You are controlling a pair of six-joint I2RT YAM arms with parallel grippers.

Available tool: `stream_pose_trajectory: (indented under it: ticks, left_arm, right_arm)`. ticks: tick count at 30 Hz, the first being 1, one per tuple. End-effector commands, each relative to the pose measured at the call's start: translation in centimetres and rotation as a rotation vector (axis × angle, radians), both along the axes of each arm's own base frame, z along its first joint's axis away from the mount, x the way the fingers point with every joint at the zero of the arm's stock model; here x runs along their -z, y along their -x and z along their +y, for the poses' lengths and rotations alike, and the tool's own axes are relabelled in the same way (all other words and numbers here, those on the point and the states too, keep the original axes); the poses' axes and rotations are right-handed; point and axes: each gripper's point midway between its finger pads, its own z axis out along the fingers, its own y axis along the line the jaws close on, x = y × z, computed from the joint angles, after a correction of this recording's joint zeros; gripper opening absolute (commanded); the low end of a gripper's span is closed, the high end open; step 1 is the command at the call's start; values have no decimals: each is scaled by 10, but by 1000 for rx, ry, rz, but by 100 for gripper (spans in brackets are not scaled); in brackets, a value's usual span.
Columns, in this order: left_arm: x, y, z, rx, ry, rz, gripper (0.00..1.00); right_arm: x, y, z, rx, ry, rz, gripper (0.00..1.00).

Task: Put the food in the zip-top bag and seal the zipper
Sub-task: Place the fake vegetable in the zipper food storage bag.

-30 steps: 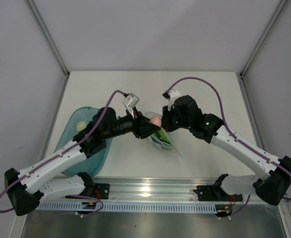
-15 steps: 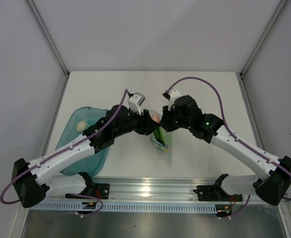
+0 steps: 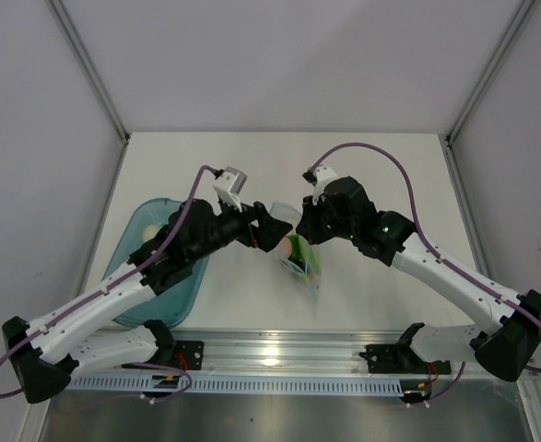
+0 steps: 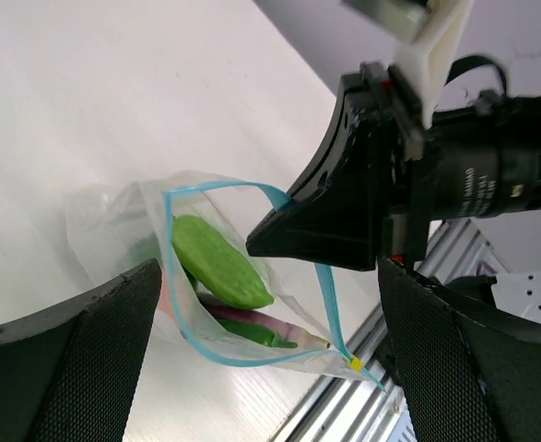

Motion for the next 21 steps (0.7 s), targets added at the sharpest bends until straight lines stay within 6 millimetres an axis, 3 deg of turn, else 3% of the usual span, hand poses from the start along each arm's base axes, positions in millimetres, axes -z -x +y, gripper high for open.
stream_pose_trajectory:
  ticks: [1,5,9,13,17,21]
  left_arm:
    - [-25,-2,20,-73,30,-94,99]
    - [-33,-8,49,-202,30,-119,100]
    - [-32,-24,93,-432,-14,-61,100]
    - [-8,-35,148,-706,-57,88,100]
    - [21,-31,211,-1014,-58,229,99]
    - [34,-28,239,-1119,-70,268,100]
  right_arm:
    - [-17,-6,1,6,-33,-50,0]
    - [-15,-6,1,5,-26,-49,0]
    - [-13,-7,0,10,-20,-48,0]
    - [-12,-7,0,10,-20,-49,0]
    - [-12,-6,-1,9,-18,-50,0]
    - [-10,-6,-4,17,-5,-56,0]
